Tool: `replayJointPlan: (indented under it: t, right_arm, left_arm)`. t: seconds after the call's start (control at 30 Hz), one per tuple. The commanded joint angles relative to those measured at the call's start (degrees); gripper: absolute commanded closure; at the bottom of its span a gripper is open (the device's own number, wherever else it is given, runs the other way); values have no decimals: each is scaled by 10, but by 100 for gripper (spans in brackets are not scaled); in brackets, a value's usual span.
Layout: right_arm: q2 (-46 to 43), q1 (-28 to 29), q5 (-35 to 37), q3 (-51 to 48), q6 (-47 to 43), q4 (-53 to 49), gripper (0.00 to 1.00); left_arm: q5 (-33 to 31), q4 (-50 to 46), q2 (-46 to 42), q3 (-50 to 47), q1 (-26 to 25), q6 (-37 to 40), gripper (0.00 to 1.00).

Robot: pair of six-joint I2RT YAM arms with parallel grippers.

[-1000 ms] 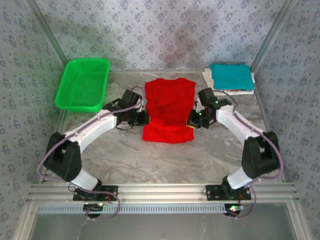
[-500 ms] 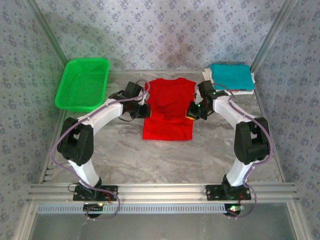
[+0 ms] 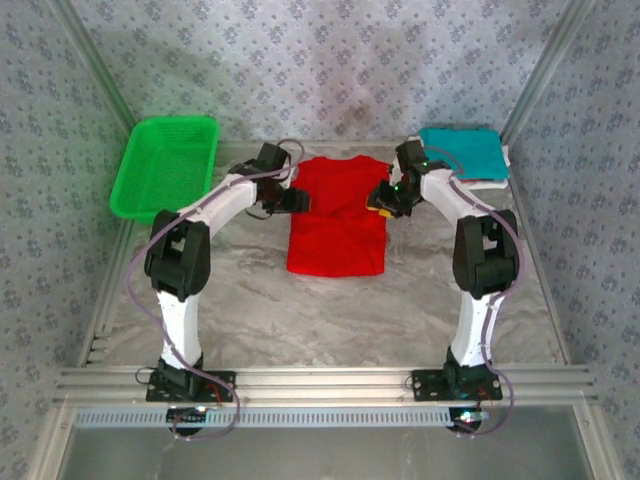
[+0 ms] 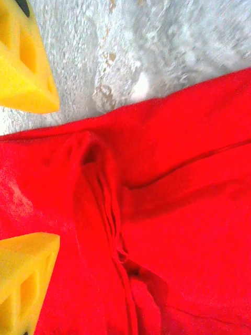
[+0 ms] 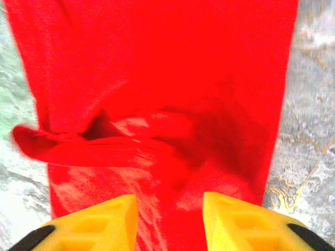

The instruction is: Fold and stack the t-shirts

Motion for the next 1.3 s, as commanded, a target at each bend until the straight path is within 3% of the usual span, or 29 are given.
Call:
replayJointPlan:
  t: [0.0, 0.07, 0.17, 0.33, 0.53, 0.77, 0.97, 1.27]
  right_arm:
    - [-62, -2, -6, 15, -15, -1, 57]
    - [-115, 1, -25, -38, -14, 37, 56]
    - [-201, 8, -52, -156, 8, 114, 62]
    - [-278, 42, -45, -342, 62, 216, 100]
    - [-220, 83, -48, -385, 83, 262, 100]
    - [-154, 65, -39, -431, 78, 317, 100]
    - [-107, 58, -47, -463, 73, 331, 100]
    - [-181, 67, -39, -519, 78, 289, 100]
  left_arm:
    - [-44, 20, -62, -14, -12, -17, 40]
    - [-58, 48, -100, -65, -27, -21, 41]
    - [-56, 104, -149, -159, -54, -17, 55]
    - [-10, 183, -173, -279, -64, -53, 66]
    - [26, 257, -143, -347, -65, -93, 79]
    - [-14, 303, -141, -453, -65, -139, 83]
    - [-13, 340, -136, -518, -67, -175, 87]
    - [-31, 303, -251, -608, -110, -233, 86]
